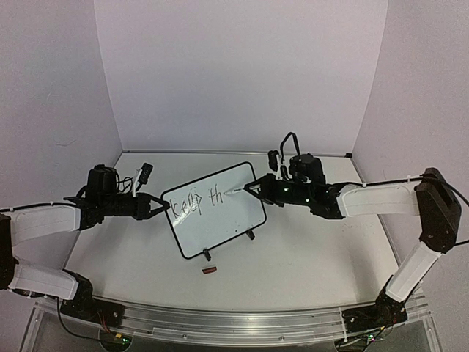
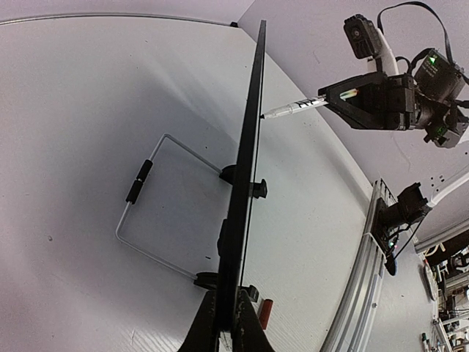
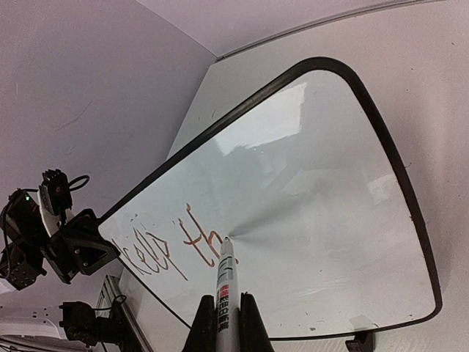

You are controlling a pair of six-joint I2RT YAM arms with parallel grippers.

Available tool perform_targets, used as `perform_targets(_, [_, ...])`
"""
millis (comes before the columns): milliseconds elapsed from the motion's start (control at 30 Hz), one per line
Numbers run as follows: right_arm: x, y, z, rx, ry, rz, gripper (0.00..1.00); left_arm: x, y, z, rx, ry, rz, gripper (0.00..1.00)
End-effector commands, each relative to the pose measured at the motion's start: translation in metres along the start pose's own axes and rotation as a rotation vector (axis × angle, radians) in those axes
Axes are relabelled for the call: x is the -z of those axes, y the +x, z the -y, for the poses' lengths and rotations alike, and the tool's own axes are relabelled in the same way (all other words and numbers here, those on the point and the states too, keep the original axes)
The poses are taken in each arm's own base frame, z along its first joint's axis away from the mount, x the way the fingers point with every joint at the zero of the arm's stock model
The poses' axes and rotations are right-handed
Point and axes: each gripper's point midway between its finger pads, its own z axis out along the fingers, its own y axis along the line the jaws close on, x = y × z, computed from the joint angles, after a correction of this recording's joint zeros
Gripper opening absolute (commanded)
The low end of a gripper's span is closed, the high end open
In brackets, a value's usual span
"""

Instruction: Write a sentence on the whiteboard

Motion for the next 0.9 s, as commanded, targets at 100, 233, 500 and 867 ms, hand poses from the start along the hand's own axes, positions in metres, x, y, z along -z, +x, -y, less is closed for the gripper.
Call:
perform_targets(100, [-0.008, -0.015, -0.003, 0.007, -0.014, 0.033, 0.0, 0.003, -0.015, -0.01, -0.058, -0.077, 0.032, 0.0])
perform_targets(233, [-0.007, -0.017, 0.0, 0.006, 0.0, 0.046, 0.0, 0.003, -0.015, -0.011, -0.057, -0.077, 0.031, 0.0])
perform_targets(500, [0.004, -0.025, -0.001, 0.009, 0.014, 0.085, 0.0, 0.003, -0.014, -0.011, -0.059, -0.08, 0.031, 0.0])
perform_targets(867, [0.012, -0.035, -0.005, 0.015, 0.013, 0.118, 0.0, 0.004, -0.014, -0.011, -0.059, -0.08, 0.034, 0.0])
